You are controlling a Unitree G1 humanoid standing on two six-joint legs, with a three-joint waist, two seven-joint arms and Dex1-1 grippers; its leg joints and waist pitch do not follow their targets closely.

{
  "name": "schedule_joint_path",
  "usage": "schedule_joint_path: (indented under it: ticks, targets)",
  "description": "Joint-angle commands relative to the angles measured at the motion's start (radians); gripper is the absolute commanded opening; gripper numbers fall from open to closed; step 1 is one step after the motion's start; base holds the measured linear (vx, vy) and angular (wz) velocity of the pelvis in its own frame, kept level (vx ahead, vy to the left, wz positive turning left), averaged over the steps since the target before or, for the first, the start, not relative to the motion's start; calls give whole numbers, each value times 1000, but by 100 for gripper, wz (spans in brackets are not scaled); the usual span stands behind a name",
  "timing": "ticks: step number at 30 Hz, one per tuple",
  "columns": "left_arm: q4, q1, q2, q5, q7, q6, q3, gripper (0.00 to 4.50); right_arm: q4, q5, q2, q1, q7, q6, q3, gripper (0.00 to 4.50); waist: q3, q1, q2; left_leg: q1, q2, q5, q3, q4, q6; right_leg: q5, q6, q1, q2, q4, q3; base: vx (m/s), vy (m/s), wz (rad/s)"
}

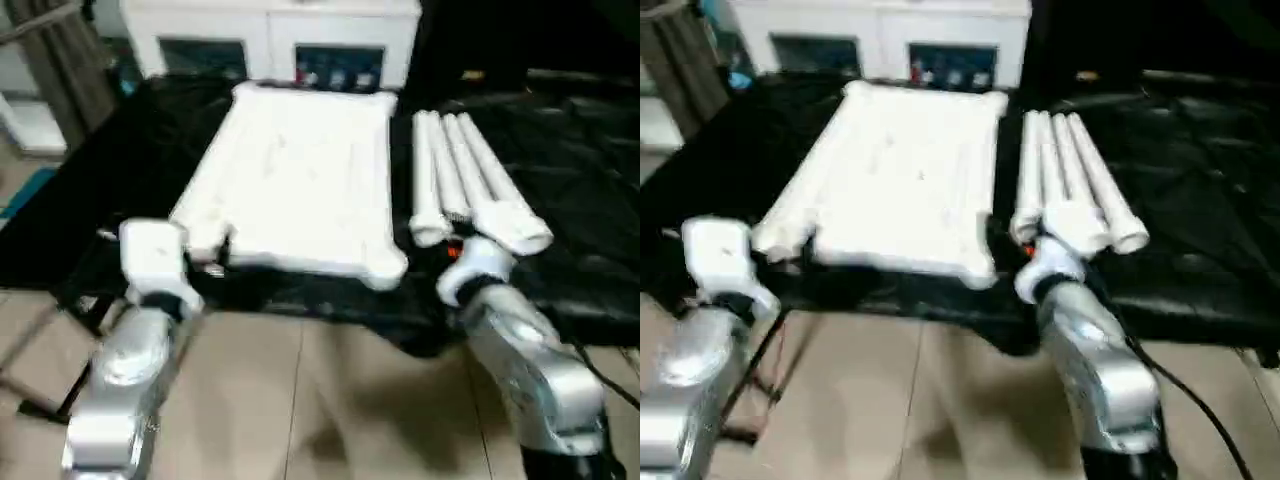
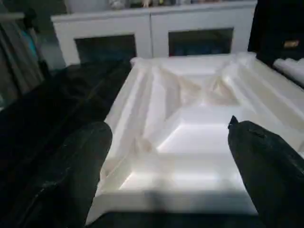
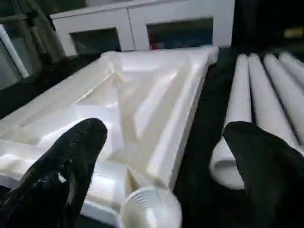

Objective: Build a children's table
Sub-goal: Move to table

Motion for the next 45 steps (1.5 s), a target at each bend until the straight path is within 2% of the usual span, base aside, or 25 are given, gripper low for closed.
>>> schedule_joint_path:
  ticks: [1, 3, 4, 7, 8, 9, 10, 12, 13, 15, 16, 18, 21, 23, 24, 26, 29, 30, 31, 32, 36, 37, 39, 42, 45]
  targets:
    - [-7, -5, -1, -3, -10, 11, -8, 445, 17, 11, 4, -2, -1, 23, -19, 450, -37, 101, -16, -159, -31, 10, 4, 76, 8, 930, -58, 162, -123, -134, 184, 98, 190, 59]
    - [-6, -11, -2, 5, -5, 20, -8, 445, 19, -11, -1, 4, 13, 2, -1, 450, -53, 88, 19, -145, -2, 125, -5, -27, -55, 940, 1, 168, 9, -47, 77, 13, 195, 45]
    - [-7, -15, -2, 8, -3, 27, -12, 445, 23, -21, -4, 6, 23, -5, 7, 450, -81, -30, 88, 116, 139, 477, -213, -100, 260, 79, 119, -164, 7, 142, -102, -84, 16, -40]
    - [-9, -21, 6, 8, -6, 35, -23, 445, 34, -33, -6, 6, 36, -16, 21, 450, -53, -6, 56, 27, 73, 286, -171, -122, 417, 70, 56, -170, -21, 141, -102, 2, -27, -12]
    - [-8, -22, 9, 10, -9, 33, -22, 445, 36, -37, -6, 5, 38, -21, 29, 450, -31, -6, 39, -28, -23, 136, -156, -147, 405, 169, 19, -137, -18, 60, -87, 55, -13, 29]
    - [-8, -24, 9, 12, -10, 34, -22, 445, 37, -41, -8, 3, 40, -24, 34, 450, -12, 7, -19, -70, -94, -14, -94, -109, 274, 123, 44, -70, -73, -93, -9, 40, -43, 53]
    - [-8, -24, 9, 13, -11, 34, -22, 445, 37, -42, -8, 3, 40, -25, 34, 450, -19, 21, -34, -98, -98, -39, -44, 67, 177, -325, 85, -11, -237, -212, 58, 59, -75, 69]
    - [-4, -30, 9, 15, -14, 34, -19, 445, 39, -44, -2, -2, 43, -26, 35, 450, -25, -4, -34, -143, -42, 58, -38, 111, 22, -519, -39, 27, -269, -207, -8, 77, -60, 61]
    - [2, -38, 14, 14, -19, 34, -18, 445, 47, -38, 12, -9, 43, -24, 26, 450, -20, 4, -15, -135, -30, 78, -33, 92, 14, -490, -101, 27, -274, -220, -25, 109, 26, 45]
    - [13, -49, 21, 18, -29, 32, -20, 445, 56, -38, 12, -18, 42, -24, 24, 450, -35, -1, 36, -52, 8, 160, 2, -97, -1, -234, -288, 22, -90, -168, -91, 122, 46, 42]
    - [17, -53, 24, 18, -34, 32, -23, 445, 60, -41, 10, -21, 42, -25, 24, 450, -35, -56, 61, 56, 86, -9, -86, -159, 67, -99, -226, -93, -9, -47, -131, 141, 61, 25]
    - [24, -60, 29, 15, -46, 37, -32, 445, 64, -46, 7, -25, 41, -26, 19, 450, -55, -66, 62, 119, 144, -6, -146, -151, 228, 24, -57, -174, -42, 57, -118, 147, 53, 20]
    - [63, -65, 51, 17, -106, 22, -79, 445, 76, -49, 10, -33, 38, -11, 1, 450, -42, -59, 26, 76, 72, 168, -67, -153, 350, 186, -3, -207, -59, 32, -114, 150, 15, 0]
    - [90, -68, 61, 17, -135, 7, -103, 445, 76, -49, 9, -35, 45, -11, -5, 450, -54, -58, -26, 90, -32, 8, 67, -112, 172, 176, -145, -135, -71, -90, -35, 171, -53, 0]
    - [101, -69, 66, 18, -147, 2, -112, 445, 74, -52, 5, -34, 49, -13, -5, 450, -25, -5, -61, 14, -106, -151, 88, 12, 61, -253, -364, -27, -138, -196, 122, 207, -40, -16]
    - [107, -69, 70, 14, -165, -3, -121, 445, 61, -59, -5, -27, 50, -10, -6, 450, -40, 48, -39, -101, -81, 14, -1, 97, -124, -132, -483, 66, -133, -147, 198, 207, 2, -52]
    - [103, -72, 66, 1, -184, -3, -126, 445, 30, -56, -21, -6, 53, -2, -12, 450, -19, 54, 15, -112, -45, 103, -45, 20, -229, 121, -367, 6, -20, -152, 179, 163, 52, -56]
    - [100, -72, 64, -7, -194, -2, -129, 445, 14, -54, -27, 5, 56, 2, -15, 450, -28, 14, 61, -31, -15, 121, -46, -129, -236, 22, -152, -57, 83, -120, 76, 131, 90, -58]
    - [100, -72, 67, -10, -208, -7, -138, 445, -4, -52, -33, 16, 63, 5, -20, 450, -36, -22, 76, 50, 157, -50, -125, -181, -211, -97, -31, -181, 19, 53, -18, 147, 80, -52]
    - [100, -72, 71, -11, -221, -12, -146, 445, -15, -42, -34, 21, 70, 7, -27, 450, -39, -6, 72, 56, 185, -147, -113, -185, -206, -74, -11, -179, -11, 84, -43, 147, 80, -52]
    - [97, -66, 88, -41, -287, -25, -168, 445, -44, -38, -75, 34, 119, 13, -16, 450, -49, -54, 12, 43, 16, 115, -40, -114, 214, 355, -95, -161, -83, -60, -87, 152, 36, -18]
    - [94, -64, 99, -52, -315, -22, -178, 445, -47, -35, -95, 35, 144, 13, -10, 450, -63, -30, -18, -74, -79, 229, 18, -39, 203, 549, -197, -38, -140, -86, -8, 165, -41, 3]
    - [91, -62, 115, -56, -343, -26, -190, 445, -49, -36, -123, 32, 177, 14, 1, 450, -86, 4, -34, -166, -31, 293, -15, -2, 70, 1280, -327, 50, -207, -30, 58, 155, -37, 6]
    - [87, -60, 182, -96, -495, -22, -235, 429, -64, -33, -260, 19, 339, 33, 64, 450, -69, -9, 28, -113, -9, 509, 1, -82, -28, 1163, -168, -48, -43, -17, -63, 0, 0, 0]
    - [127, -86, 246, -106, -643, -26, -290, 406, -85, 5, -365, 10, 488, 69, 92, 450, -54, -2, 27, -82, 39, 286, 5, -99, -69, 557, -199, -65, -65, -67, -48, 0, 0, 0]
